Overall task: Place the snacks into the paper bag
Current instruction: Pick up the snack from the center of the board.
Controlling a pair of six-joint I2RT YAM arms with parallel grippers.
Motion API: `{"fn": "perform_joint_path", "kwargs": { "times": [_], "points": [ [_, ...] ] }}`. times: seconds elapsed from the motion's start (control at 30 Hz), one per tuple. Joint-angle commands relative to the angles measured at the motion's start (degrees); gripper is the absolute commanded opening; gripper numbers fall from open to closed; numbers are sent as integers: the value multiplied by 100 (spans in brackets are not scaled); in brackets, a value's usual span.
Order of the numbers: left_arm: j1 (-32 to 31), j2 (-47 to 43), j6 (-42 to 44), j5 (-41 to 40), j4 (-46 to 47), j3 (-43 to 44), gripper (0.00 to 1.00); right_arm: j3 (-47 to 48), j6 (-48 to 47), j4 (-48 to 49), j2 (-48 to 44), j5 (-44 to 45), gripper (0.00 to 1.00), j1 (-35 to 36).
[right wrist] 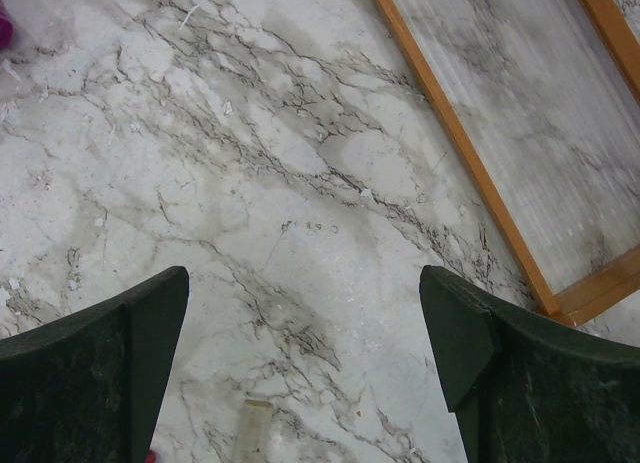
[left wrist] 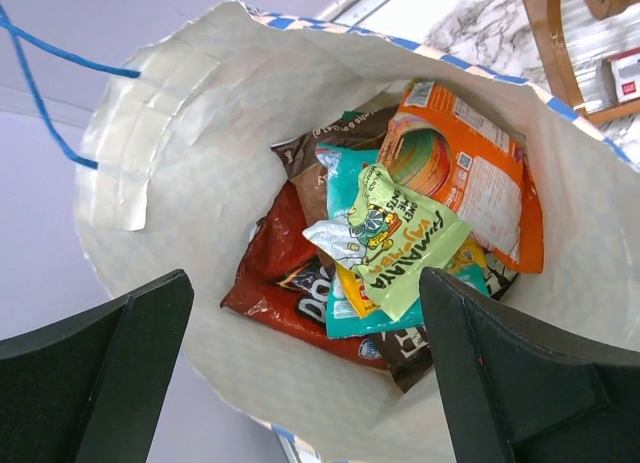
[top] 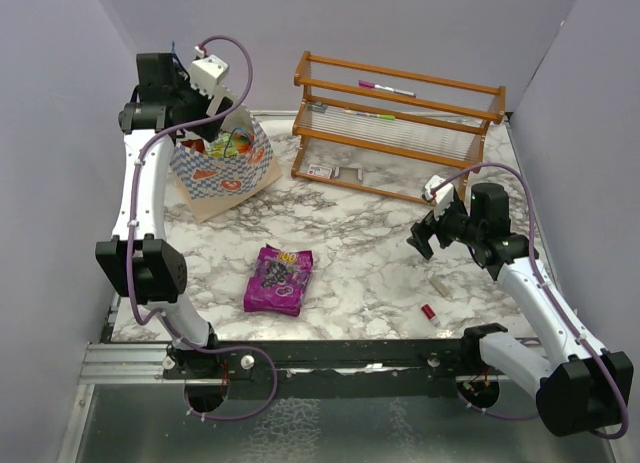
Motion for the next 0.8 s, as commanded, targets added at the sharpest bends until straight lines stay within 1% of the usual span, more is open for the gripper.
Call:
{"fn": "perform_joint_path", "kwargs": {
  "times": [0.0,0.2,0.43,0.57,0.77],
  "points": [
    [-17,-603,-314,-66,440,-193,99,-36,-7,118,-85,56,100,-29],
    [-19,-1143,-627,65,547,-580,99,-16,12,103,-129,49,100,-34],
    [-17,-1937,-699,475,150,-1100,96,26,58,88,-272,46,100,-31],
    [-27,-2391,-446,940,-302,-1543,92,29,73,80,-363,17,100,-29],
    [-108,-3269,246,1548,-695,-2458,87,32,72,51,-443,-55,100,-29]
  ]
}}
